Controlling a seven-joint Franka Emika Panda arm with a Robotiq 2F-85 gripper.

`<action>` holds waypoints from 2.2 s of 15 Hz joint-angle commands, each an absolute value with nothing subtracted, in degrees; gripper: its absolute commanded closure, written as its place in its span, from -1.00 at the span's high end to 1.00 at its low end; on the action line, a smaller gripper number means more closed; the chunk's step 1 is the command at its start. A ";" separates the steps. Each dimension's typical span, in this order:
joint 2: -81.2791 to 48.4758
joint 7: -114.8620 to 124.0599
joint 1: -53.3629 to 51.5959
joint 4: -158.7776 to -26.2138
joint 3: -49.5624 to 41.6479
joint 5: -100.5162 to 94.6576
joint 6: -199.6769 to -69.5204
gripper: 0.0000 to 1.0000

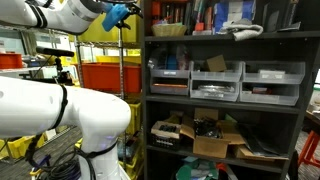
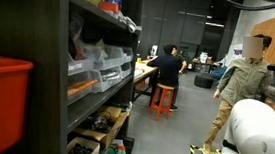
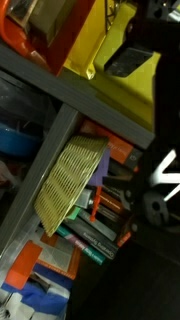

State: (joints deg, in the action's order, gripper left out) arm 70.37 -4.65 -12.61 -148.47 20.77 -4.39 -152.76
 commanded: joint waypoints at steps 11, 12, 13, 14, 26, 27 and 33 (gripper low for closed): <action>67.54 -0.35 -7.30 -147.29 21.70 -6.61 -169.08 1.00; 66.70 0.94 -4.65 -146.74 22.06 -6.38 -173.05 1.00; 66.13 2.16 -1.90 -146.40 22.53 -5.91 -176.84 1.00; 65.78 3.57 1.25 -146.17 23.27 -5.31 -180.66 1.00; 65.99 4.43 4.91 -146.61 24.40 -4.49 -183.94 1.00; 65.99 4.43 4.91 -146.61 24.40 -4.49 -183.94 1.00; 65.99 4.43 4.91 -146.61 24.40 -4.49 -183.94 1.00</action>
State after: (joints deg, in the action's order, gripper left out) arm 66.01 4.83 5.05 -146.64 24.47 -4.78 -184.04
